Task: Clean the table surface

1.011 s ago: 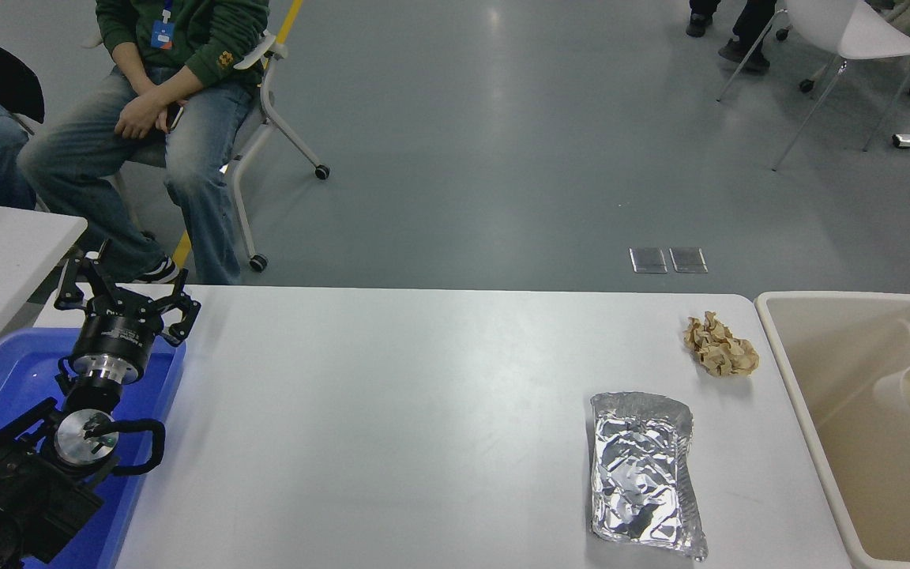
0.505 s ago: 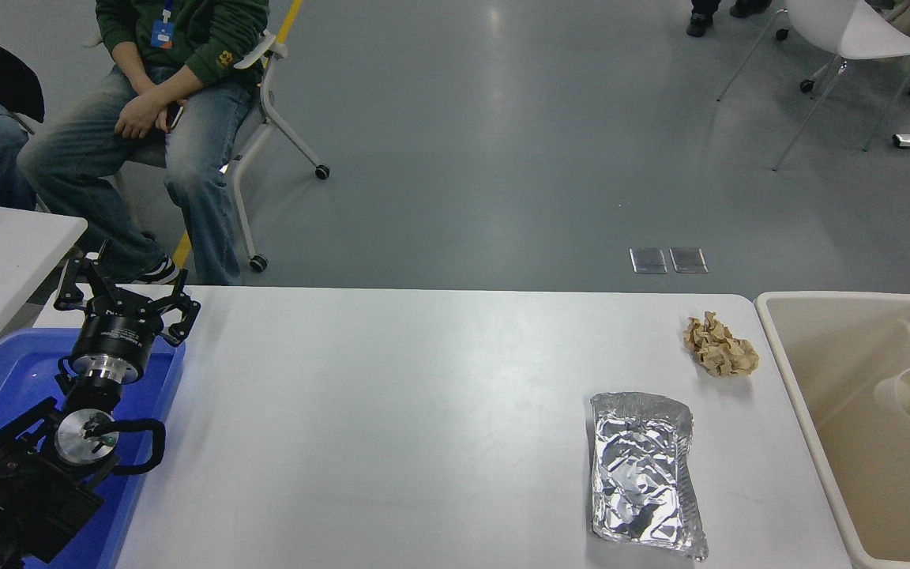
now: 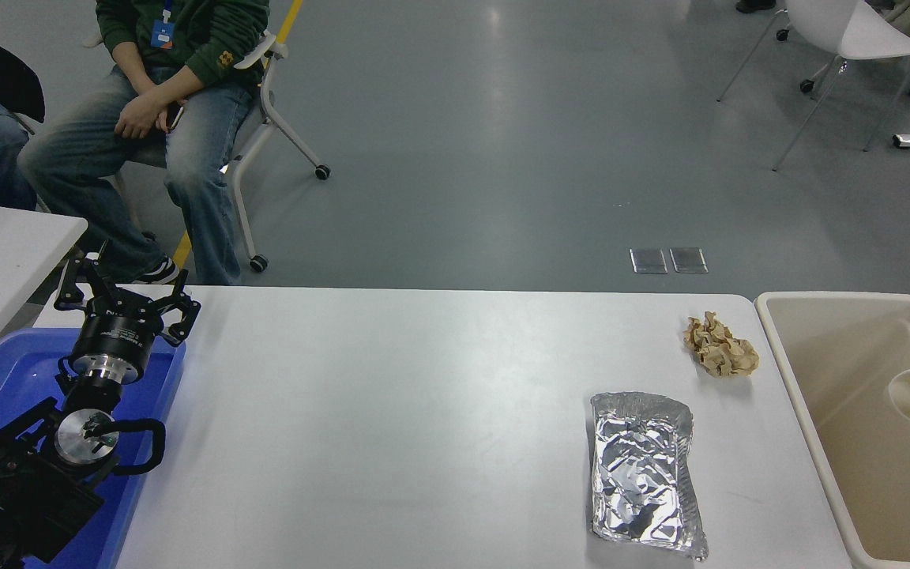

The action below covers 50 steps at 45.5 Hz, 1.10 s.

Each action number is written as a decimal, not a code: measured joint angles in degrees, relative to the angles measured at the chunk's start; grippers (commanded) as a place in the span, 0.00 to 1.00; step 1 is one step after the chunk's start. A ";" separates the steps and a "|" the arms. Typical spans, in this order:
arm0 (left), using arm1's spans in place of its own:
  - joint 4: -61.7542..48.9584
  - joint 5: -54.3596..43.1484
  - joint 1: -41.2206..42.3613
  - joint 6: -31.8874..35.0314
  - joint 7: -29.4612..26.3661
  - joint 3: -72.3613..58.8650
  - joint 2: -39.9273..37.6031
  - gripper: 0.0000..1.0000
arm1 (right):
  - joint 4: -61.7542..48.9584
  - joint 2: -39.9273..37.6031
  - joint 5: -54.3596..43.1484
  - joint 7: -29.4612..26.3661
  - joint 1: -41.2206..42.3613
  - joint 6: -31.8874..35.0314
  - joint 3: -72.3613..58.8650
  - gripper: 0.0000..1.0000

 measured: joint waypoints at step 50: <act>0.00 0.00 0.01 0.00 0.00 0.00 0.00 1.00 | -0.05 -0.39 8.87 -1.70 1.30 0.77 0.16 0.98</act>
